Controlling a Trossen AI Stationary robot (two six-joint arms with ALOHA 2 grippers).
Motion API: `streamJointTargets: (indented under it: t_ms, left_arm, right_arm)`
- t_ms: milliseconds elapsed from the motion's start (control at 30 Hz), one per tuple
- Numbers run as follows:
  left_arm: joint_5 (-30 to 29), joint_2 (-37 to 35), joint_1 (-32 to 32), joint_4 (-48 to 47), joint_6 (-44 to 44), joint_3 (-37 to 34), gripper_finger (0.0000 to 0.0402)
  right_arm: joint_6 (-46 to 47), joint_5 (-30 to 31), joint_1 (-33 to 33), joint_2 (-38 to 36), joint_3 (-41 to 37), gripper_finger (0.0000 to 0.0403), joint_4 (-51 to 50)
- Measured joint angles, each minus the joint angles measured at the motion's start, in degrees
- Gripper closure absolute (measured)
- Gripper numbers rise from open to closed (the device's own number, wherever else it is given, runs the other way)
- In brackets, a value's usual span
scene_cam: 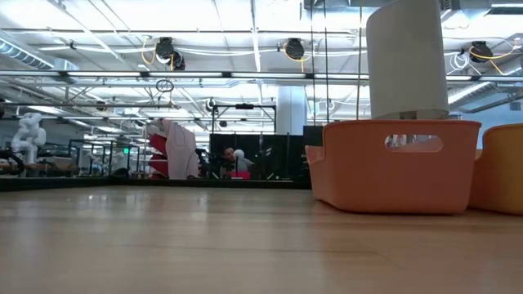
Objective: Sort batteries
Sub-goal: Return to Home Position
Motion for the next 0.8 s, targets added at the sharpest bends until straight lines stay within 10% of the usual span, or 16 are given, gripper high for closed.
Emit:
streamJointTargets:
  t_ms: [800]
  left_arm:
    - [-7.74,-30.74,0.15,57.01,-20.01,-69.01,0.0245]
  right_arm:
    - [-0.24,0.77,-0.51,-22.32,-8.62,0.0351,-14.24]
